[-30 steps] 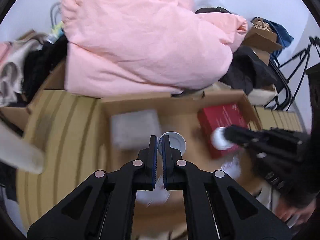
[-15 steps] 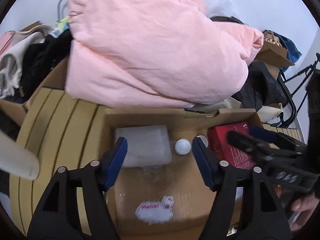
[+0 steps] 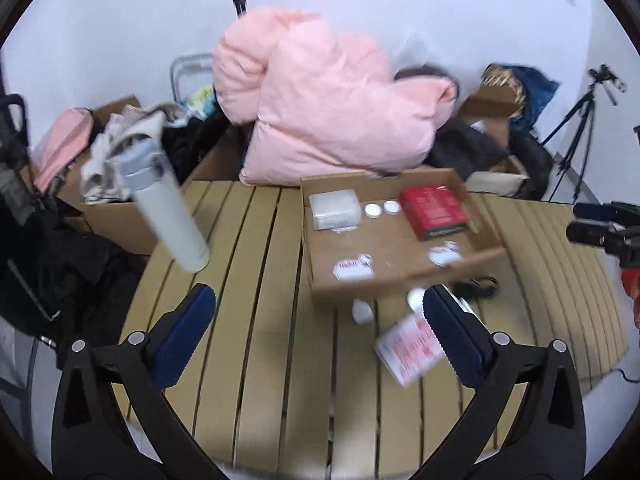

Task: Organize objects
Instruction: 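Move the left gripper back toward the pink snack pack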

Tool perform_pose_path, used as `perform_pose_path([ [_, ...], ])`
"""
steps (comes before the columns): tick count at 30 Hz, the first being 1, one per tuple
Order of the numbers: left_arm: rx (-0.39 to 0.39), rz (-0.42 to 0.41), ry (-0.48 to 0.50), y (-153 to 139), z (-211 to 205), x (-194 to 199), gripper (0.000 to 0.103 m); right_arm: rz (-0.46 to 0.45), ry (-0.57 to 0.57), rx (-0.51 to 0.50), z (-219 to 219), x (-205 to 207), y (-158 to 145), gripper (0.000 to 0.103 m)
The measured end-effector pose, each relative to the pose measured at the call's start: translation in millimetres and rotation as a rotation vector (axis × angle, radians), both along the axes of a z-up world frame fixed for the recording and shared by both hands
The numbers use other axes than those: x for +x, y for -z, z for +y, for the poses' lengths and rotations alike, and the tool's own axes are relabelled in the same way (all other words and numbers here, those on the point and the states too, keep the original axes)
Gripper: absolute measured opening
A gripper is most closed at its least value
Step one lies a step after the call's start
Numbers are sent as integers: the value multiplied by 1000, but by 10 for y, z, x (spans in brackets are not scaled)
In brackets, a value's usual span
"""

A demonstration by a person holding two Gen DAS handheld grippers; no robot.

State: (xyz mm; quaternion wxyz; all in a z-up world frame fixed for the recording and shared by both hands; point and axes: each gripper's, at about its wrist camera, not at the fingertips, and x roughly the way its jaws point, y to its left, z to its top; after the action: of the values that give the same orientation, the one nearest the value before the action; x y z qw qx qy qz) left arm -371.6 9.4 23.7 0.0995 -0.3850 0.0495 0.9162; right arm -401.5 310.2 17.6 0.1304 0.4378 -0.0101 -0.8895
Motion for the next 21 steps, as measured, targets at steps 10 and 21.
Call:
perform_pose_path([
  [10, -103, 291, -104, -32, -133, 2094, 103, 220, -52, 81, -364, 2262, -57, 83],
  [21, -43, 145, -54, 482, -101, 2552, 103, 133, 30, -9, -747, 3007, 718, 83],
])
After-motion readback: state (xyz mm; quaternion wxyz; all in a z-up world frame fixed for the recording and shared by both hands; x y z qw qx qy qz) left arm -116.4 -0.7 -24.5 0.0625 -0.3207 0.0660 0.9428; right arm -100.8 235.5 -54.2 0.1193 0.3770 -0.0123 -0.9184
